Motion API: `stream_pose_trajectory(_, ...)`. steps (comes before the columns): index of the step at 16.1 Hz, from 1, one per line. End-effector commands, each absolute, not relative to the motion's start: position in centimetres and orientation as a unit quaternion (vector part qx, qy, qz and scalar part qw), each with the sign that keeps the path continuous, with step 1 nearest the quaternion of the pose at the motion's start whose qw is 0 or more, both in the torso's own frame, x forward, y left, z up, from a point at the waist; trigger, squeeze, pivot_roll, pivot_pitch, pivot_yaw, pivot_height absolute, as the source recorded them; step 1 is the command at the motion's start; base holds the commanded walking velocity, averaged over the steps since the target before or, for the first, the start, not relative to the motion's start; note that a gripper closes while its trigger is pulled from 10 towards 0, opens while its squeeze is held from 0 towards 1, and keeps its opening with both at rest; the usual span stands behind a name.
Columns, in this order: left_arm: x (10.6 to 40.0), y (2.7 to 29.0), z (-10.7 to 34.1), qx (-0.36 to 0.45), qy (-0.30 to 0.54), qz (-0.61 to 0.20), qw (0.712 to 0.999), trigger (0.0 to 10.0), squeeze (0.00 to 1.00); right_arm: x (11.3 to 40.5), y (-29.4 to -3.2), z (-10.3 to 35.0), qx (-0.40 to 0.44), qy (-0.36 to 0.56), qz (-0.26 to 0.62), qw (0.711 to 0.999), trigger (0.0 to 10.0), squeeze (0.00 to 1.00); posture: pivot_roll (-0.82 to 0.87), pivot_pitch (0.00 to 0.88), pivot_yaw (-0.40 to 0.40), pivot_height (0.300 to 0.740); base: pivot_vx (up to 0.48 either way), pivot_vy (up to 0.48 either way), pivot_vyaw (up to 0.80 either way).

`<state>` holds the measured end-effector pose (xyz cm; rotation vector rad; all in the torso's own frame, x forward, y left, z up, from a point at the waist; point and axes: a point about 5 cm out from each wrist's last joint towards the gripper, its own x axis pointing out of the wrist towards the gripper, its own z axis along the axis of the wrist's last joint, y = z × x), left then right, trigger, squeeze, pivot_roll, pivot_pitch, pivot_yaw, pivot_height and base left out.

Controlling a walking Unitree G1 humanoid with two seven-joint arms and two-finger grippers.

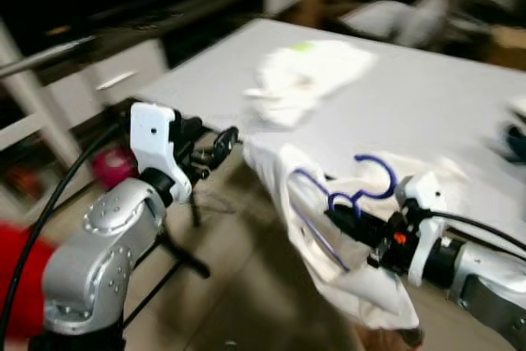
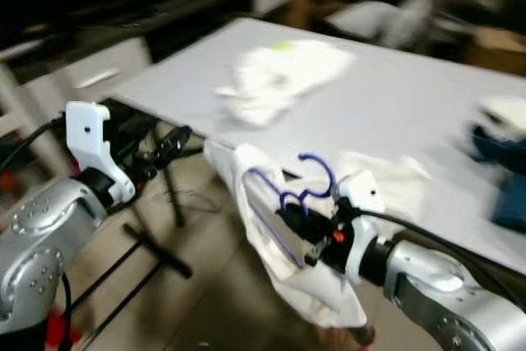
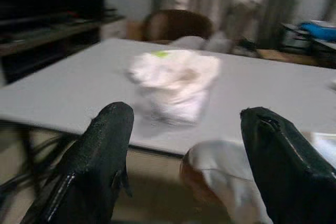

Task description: Hang hanger

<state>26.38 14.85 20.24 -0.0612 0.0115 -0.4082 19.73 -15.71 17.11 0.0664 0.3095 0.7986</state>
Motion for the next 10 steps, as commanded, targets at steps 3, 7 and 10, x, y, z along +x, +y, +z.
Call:
stream_pose_trajectory(3,25.3,12.3,19.0,0.063,0.026,-0.274,0.959,10.0,0.0,19.4,-16.5,17.4,0.017,0.137,0.372,0.918,10.0,0.0,-0.07,0.0,0.05,0.74,0.0,0.0,0.8)
stream_pose_trajectory(7,24.1,11.4,16.9,0.021,0.08,-0.312,0.946,10.0,0.0,18.9,-17.2,17.7,0.007,0.133,0.357,0.925,10.0,0.0,-0.09,0.0,0.046,0.74,0.0,0.0,0.8)
stream_pose_trajectory(10,25.2,13.4,16.9,0.009,0.081,-0.25,0.965,10.0,0.0,19.1,-16.9,17.4,0.033,0.126,0.347,0.929,10.0,0.0,-0.08,0.0,0.034,0.74,0.0,0.0,0.8)
